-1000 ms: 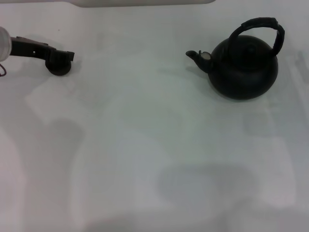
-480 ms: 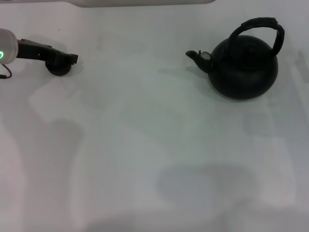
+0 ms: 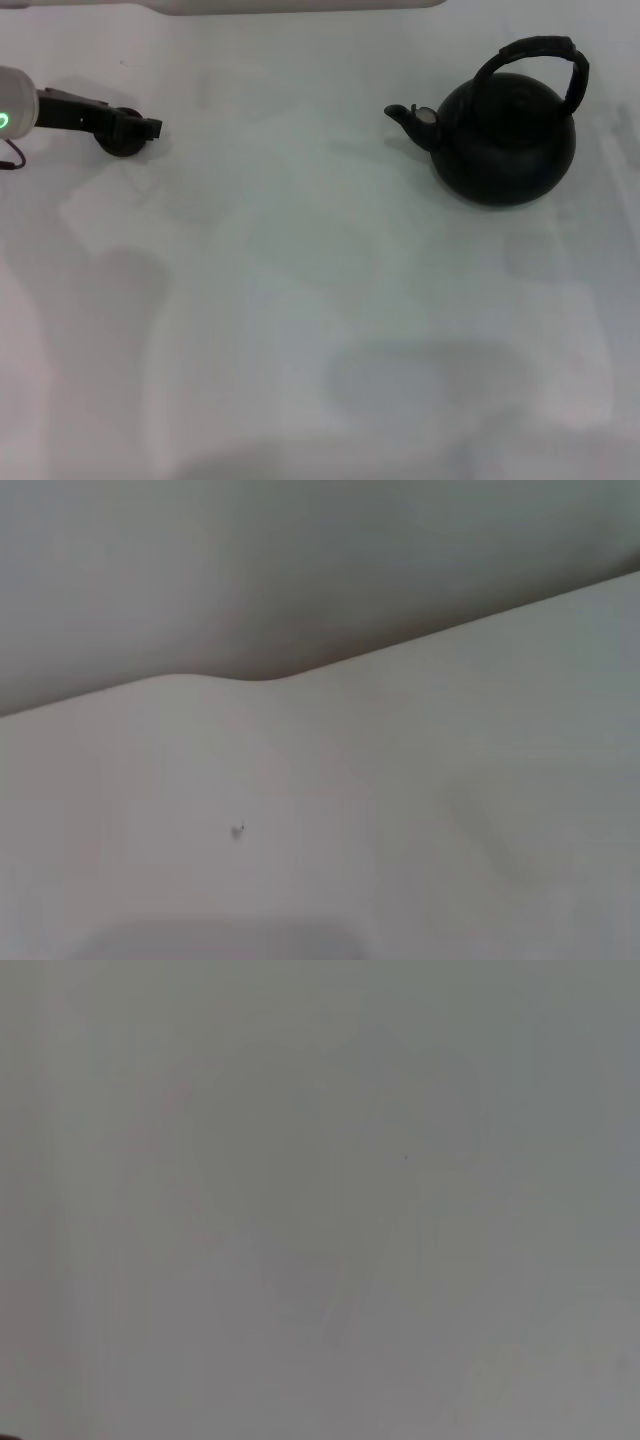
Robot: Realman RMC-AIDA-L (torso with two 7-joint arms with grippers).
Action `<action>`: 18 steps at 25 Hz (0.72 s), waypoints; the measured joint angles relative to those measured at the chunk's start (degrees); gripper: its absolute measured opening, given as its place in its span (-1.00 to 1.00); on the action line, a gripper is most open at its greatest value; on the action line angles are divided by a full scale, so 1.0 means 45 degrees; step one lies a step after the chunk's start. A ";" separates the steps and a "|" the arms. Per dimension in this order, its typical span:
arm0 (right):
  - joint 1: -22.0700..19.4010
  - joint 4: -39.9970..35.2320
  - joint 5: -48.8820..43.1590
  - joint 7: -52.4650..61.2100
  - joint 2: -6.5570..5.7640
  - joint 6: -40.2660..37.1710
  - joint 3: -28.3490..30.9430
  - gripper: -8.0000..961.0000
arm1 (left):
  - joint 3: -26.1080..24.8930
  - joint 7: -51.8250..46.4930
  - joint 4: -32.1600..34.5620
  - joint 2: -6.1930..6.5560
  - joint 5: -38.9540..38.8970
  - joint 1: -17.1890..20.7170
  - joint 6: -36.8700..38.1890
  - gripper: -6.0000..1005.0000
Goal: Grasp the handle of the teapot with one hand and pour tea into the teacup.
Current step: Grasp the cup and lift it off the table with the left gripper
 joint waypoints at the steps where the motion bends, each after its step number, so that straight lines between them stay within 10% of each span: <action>1: 0.0000 0.0000 0.0000 0.0001 0.0000 -0.0002 0.0001 0.82 | 0.0001 -0.0006 0.0018 0.0004 0.0023 0.0009 -0.0001 0.72; 18: -0.0003 -0.0013 -0.0002 0.0000 0.0000 -0.0060 0.0003 0.82 | 0.0000 -0.0178 -0.0125 -0.0002 0.0117 -0.0083 0.0126 0.40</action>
